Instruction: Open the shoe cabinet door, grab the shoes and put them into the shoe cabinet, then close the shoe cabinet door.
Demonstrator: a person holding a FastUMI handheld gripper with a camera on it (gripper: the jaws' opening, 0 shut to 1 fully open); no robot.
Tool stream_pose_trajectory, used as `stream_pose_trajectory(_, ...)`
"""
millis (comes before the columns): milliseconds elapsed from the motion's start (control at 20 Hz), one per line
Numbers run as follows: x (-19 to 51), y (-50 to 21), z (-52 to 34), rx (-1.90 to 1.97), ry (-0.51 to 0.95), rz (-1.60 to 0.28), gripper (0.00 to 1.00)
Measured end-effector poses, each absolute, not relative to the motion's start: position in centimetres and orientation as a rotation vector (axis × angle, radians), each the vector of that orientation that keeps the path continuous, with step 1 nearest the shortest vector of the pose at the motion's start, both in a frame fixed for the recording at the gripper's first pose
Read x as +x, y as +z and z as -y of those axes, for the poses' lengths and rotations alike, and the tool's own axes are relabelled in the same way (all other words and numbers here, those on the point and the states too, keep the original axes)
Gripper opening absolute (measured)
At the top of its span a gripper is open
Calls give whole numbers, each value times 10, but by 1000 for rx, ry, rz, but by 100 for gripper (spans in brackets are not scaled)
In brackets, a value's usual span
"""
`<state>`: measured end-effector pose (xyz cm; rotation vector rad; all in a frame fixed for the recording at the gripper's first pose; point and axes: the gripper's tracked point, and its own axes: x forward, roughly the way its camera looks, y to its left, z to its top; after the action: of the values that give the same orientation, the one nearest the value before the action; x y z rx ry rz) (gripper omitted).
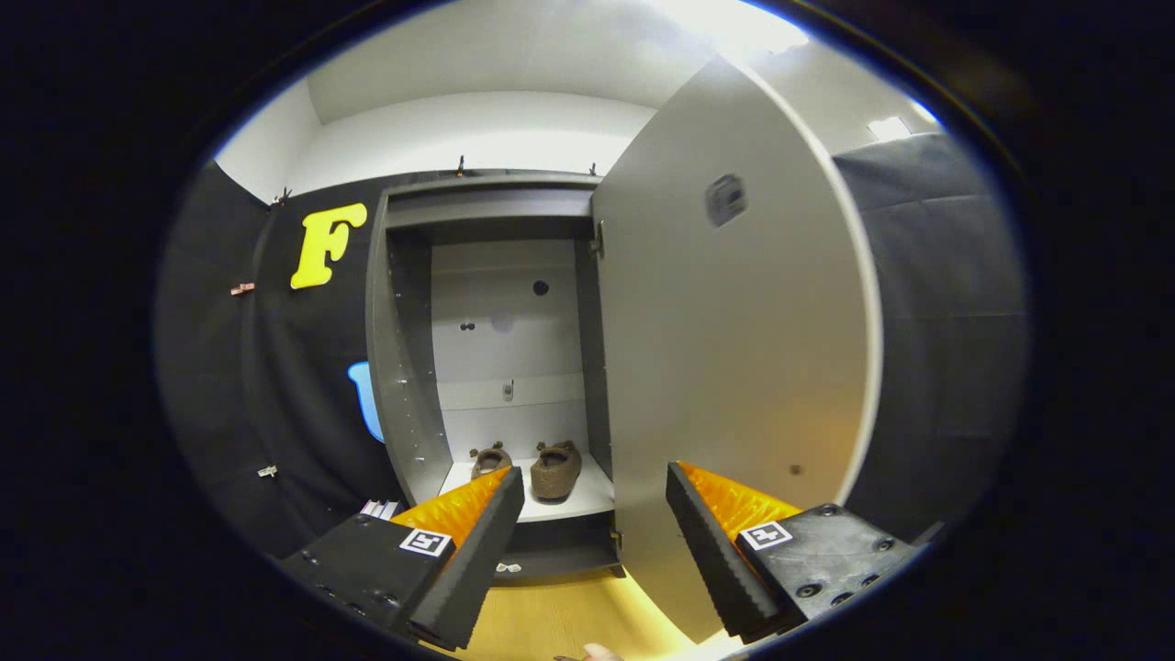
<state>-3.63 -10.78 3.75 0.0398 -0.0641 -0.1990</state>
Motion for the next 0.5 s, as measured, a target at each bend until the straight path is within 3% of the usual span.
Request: stream_pose_trajectory(500, -104, 43, 250, 3, -418, 56, 98)
